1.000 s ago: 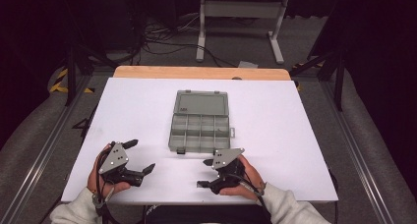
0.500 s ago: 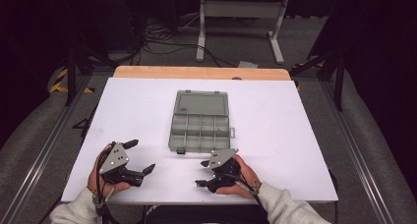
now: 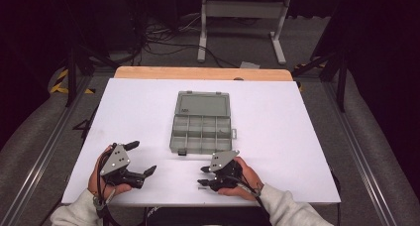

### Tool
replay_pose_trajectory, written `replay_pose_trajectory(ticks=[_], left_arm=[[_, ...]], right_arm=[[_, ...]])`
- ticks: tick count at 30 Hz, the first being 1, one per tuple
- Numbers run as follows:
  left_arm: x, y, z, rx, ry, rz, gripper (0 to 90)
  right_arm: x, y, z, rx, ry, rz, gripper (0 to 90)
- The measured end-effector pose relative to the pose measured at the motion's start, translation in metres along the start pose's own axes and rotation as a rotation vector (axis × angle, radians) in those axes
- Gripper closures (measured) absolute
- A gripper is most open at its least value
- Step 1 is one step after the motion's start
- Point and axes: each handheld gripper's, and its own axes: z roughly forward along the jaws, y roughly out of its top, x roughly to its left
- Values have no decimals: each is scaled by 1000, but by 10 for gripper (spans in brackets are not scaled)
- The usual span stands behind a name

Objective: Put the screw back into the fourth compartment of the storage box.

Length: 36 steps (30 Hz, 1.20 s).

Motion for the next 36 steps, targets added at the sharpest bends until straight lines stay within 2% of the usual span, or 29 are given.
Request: replay_pose_trajectory(ticks=[1, 2, 3, 4, 7, 14, 17, 21, 26, 32, 36], left_arm=[[0, 0, 0, -1, -2, -1, 48], [0, 0, 0, 0, 0, 0, 48], [0, 0, 0, -1, 0, -1, 48], [0, 0, 0, -1, -1, 1, 48], [0, 0, 0, -1, -1, 2, 48], [0, 0, 0, -3, -2, 1, 49], [0, 0, 0, -4, -2, 0, 48], [0, 0, -1, -10, 3, -4, 47], [0, 0, -1, -13, 5, -4, 46], [0, 1, -3, -20, 14, -3, 44], [1, 1, -3, -22, 16, -12, 44]], right_arm=[[0, 0, 0, 1, 0, -8, 659], [0, 0, -1, 2, 4, -17, 737], [0, 0, -1, 2, 4, -17, 737], [1, -1, -2, 8, 3, -20, 804], [1, -2, -4, 15, 1, -13, 857], [0, -3, -5, 9, 5, -7, 861], [-2, -4, -6, 5, -9, -1, 862], [-6, -5, -12, -29, -17, 25, 863], [-8, -3, -25, -77, -37, 24, 863], [-14, 0, -44, -143, -72, 37, 864], [-23, 3, -63, -208, -107, 60, 864]])
